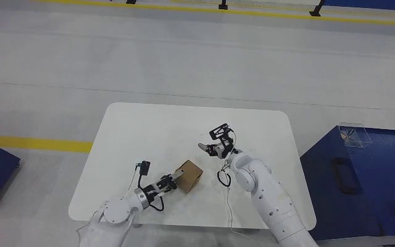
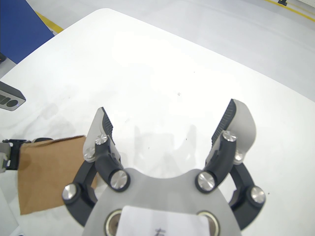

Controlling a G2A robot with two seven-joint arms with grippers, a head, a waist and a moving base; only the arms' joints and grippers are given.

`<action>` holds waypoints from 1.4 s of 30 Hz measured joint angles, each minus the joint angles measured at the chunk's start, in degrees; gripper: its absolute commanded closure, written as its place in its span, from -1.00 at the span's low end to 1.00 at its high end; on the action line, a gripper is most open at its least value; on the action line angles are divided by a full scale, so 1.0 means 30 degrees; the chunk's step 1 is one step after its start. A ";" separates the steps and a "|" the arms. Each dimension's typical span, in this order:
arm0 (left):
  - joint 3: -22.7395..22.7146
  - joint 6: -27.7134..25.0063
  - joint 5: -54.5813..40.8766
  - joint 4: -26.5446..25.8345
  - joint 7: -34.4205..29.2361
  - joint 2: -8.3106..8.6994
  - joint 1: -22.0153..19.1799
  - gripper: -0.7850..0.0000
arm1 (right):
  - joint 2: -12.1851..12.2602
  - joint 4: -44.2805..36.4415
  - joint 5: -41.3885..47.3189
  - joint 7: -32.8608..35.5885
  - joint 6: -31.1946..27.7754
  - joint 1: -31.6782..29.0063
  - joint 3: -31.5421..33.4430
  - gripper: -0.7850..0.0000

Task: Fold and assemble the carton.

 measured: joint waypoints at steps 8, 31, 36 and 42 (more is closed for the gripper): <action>-0.2162 -0.2566 0.3430 -0.4062 0.5549 0.0449 0.2574 -0.39 | 0.0000 -0.0001 0.0001 0.0000 -0.0002 0.0000 0.0000 -1.00; 0.2621 -0.2212 2.0202 -0.4364 1.1372 0.0048 0.1974 1.00 | 0.0000 0.0000 0.0001 0.0000 -0.0002 0.0000 0.0000 -1.00; 0.2954 -0.1319 2.0592 -0.3440 1.0850 -0.0055 0.1506 1.00 | 0.0000 0.0000 0.0001 0.0000 -0.0002 0.0000 0.0000 -1.00; 0.2983 -0.1385 2.0482 -0.3618 1.2220 -0.0111 0.1604 1.00 | 0.0000 0.0000 0.0001 0.0000 -0.0002 0.0000 0.0000 -1.00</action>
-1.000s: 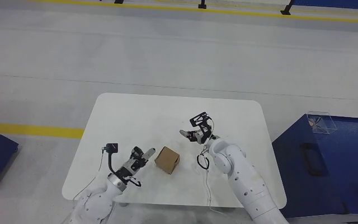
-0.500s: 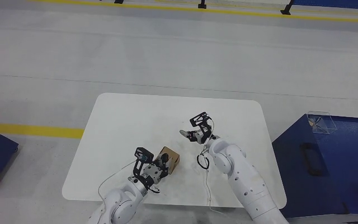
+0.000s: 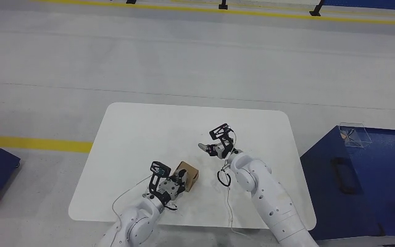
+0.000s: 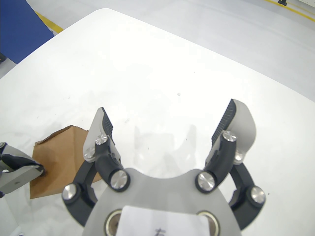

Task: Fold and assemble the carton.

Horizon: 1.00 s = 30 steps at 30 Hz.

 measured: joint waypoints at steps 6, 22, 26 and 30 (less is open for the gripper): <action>0.0138 0.0566 0.0238 0.0399 -0.1117 -0.0031 -0.0234 1.00 | 0.0000 0.0000 0.0000 0.0000 0.0000 0.0000 0.0000 -1.00; -0.0187 0.0064 -0.0316 -0.0215 0.2682 -0.0137 0.0283 1.00 | 0.0000 0.0000 0.0000 0.0000 0.0000 0.0000 0.0000 -1.00; -0.1163 -0.1366 0.0460 -0.1539 0.7636 0.0077 0.2075 0.16 | 0.0000 0.0000 0.0000 0.0000 0.0000 0.0000 0.0000 -1.00; -0.1313 -0.1391 0.0459 -0.1637 1.0012 0.0091 0.2487 0.77 | 0.0000 0.0000 0.0000 0.0000 0.0000 0.0000 0.0000 -1.00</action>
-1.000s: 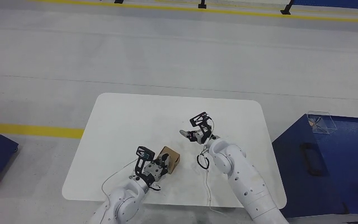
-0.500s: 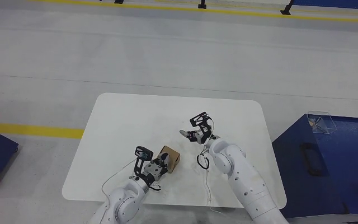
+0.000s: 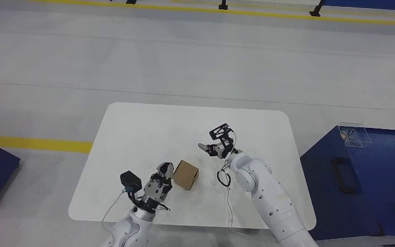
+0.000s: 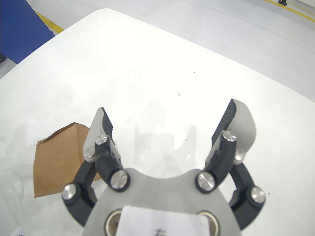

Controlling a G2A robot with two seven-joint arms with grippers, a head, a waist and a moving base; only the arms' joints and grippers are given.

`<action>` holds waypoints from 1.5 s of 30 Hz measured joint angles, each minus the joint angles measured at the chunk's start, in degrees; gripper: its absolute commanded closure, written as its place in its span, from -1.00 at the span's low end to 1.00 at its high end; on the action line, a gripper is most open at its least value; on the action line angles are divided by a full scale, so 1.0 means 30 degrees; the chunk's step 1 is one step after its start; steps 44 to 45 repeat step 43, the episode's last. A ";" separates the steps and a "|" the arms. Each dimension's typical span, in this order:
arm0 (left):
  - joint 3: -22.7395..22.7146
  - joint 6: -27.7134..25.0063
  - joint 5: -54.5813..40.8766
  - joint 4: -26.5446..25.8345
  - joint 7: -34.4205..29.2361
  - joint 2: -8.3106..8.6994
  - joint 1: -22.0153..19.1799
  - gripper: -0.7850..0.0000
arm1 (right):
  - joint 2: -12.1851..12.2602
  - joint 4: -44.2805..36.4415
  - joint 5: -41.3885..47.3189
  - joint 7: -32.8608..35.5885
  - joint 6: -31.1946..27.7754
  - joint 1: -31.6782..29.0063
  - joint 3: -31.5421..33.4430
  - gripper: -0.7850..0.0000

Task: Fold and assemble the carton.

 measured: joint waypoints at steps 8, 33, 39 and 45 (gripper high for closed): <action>0.0011 0.0007 -0.0004 0.0009 -0.0811 -0.0002 -0.0026 0.18 | 0.0000 0.0000 0.0000 0.0000 0.0000 0.0000 0.0000 -1.00; 0.0011 0.0006 -0.0003 0.0008 -0.0810 -0.0002 -0.0026 0.18 | 0.0000 0.0000 0.0000 0.0000 0.0000 0.0000 0.0000 -1.00; 0.0011 0.0006 -0.0003 0.0008 -0.0810 -0.0002 -0.0026 0.18 | 0.0000 0.0000 0.0000 0.0000 0.0000 0.0000 0.0000 -1.00; 0.0011 0.0006 -0.0003 0.0008 -0.0810 -0.0002 -0.0026 0.18 | 0.0000 0.0000 0.0000 0.0000 0.0000 0.0000 0.0000 -1.00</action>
